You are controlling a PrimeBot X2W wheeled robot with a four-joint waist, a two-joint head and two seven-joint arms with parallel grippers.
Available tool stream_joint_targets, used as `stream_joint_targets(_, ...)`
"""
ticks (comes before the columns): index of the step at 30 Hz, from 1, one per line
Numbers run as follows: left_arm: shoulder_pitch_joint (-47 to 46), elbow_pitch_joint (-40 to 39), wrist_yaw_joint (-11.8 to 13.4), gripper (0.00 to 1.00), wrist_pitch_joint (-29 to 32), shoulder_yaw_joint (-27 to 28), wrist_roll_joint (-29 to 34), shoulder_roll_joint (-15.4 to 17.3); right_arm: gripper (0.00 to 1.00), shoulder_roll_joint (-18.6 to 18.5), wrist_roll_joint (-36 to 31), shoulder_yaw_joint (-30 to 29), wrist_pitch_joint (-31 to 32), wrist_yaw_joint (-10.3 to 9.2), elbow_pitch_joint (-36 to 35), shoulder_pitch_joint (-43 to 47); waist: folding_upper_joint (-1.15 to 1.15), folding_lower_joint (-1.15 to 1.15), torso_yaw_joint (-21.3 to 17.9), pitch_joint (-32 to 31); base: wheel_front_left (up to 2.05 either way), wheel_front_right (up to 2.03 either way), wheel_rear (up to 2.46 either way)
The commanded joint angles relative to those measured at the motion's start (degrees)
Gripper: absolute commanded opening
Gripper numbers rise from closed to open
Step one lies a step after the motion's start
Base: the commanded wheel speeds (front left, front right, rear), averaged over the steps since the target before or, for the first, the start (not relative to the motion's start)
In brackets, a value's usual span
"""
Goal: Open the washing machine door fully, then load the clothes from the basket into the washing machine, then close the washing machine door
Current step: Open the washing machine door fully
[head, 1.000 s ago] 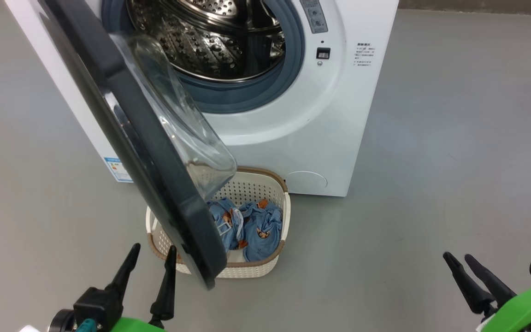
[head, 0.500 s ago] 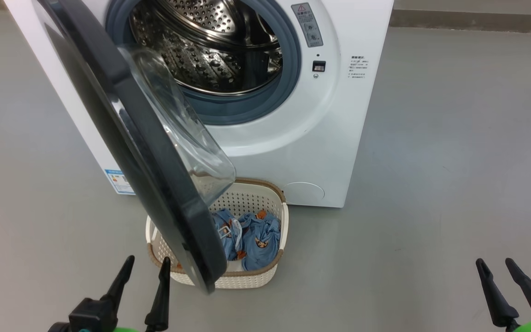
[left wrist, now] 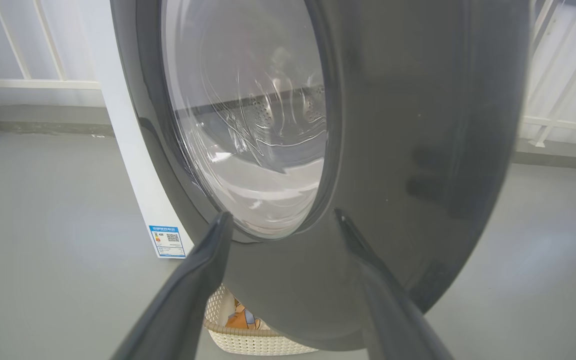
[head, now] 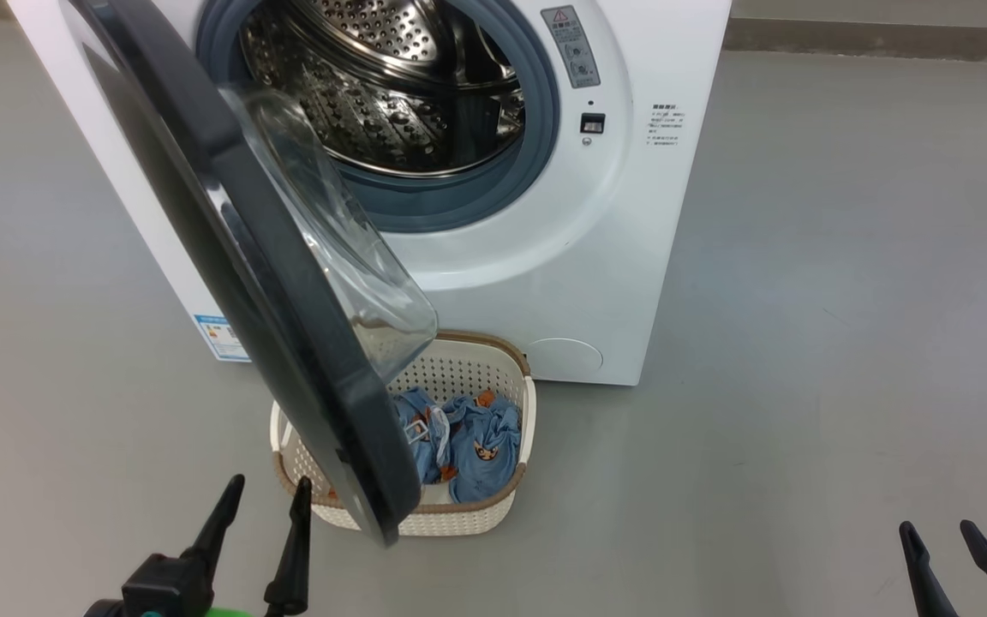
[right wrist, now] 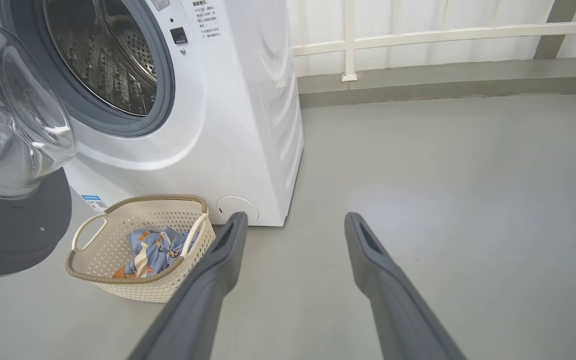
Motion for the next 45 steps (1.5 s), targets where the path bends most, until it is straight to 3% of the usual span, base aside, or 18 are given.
stream_joint_targets(1, -0.5, -1.2, -0.1, 1.00, -0.4, 2.2, 0.1, 0.8, 1.00, -1.2, -0.5, 0.5, -0.7, 0.16, -1.0, 0.0, 0.00, 0.00, 0.0, 0.1, 0.00, 0.00, 0.00)
stream_joint_targets(10, -0.7, 0.0, -0.1, 1.00, -0.4, 3.4, -0.3, 0.4, 1.00, -0.2, -1.3, 0.4, -0.7, 0.16, -0.4, 0.8, 0.00, 0.00, 0.2, 0.4, 0.00, 0.00, 0.00)
stream_joint_targets(12, -1.0, -0.2, -0.1, 0.03, -0.4, 4.1, -0.9, 0.3, 1.00, -0.2, -1.4, 0.4, -0.7, 0.16, -0.4, 0.7, 0.00, 0.00, 0.4, 0.5, 0.00, 0.00, 0.00)
stream_joint_targets(13, -1.2, -0.5, -0.1, 0.00, -0.4, 4.6, -1.3, 0.3, 1.00, -0.2, -1.4, 0.4, -0.7, 0.16, -0.4, 0.6, 0.00, 0.00, 0.5, 0.6, 0.00, 0.00, 0.00)
stream_joint_targets(19, -3.6, -7.1, 0.0, 0.00, -0.4, 9.5, -5.7, 0.1, 1.00, -0.2, -1.6, 0.1, -0.7, 0.16, -0.7, 0.3, 0.00, 0.00, 1.1, 1.2, 0.00, 0.00, 0.00)
stream_joint_targets(27, -6.0, -25.2, 4.0, 0.00, -0.4, 9.5, -9.9, 0.0, 1.00, -0.2, -1.9, -0.1, -0.7, 0.16, -1.2, -0.2, 0.00, 0.00, 1.4, 1.8, 0.00, 0.00, 0.00)
stream_joint_targets(30, -6.4, -32.4, 4.8, 0.00, -0.4, 3.9, -6.9, 0.0, 1.00, -0.3, -1.8, 0.1, -0.7, 0.16, -1.3, -0.6, 0.00, 0.00, 1.2, 2.1, 0.00, 0.00, 0.00)
stream_joint_targets(34, -6.5, -34.5, 5.0, 0.00, -0.4, -4.7, -5.0, 0.0, 1.00, -0.2, -1.9, -0.1, -0.7, 0.16, -1.3, -0.8, 0.00, 0.00, 1.1, 2.1, 0.00, 0.00, 0.00)
stream_joint_targets(39, -6.2, -29.2, 4.5, 0.00, -0.4, -14.7, -5.1, 0.0, 1.00, 0.0, -1.9, 0.1, -0.7, 0.16, -1.3, -0.9, 0.00, 0.00, 0.9, 1.9, 0.00, 0.00, 0.00)
stream_joint_targets(45, -6.4, -21.1, 4.1, 0.00, -0.4, -19.9, -8.4, 0.0, 1.00, 0.1, -2.1, 0.5, -0.7, 0.16, -1.7, -1.2, 0.00, 0.00, 0.7, 1.9, 0.00, 0.00, 0.00)
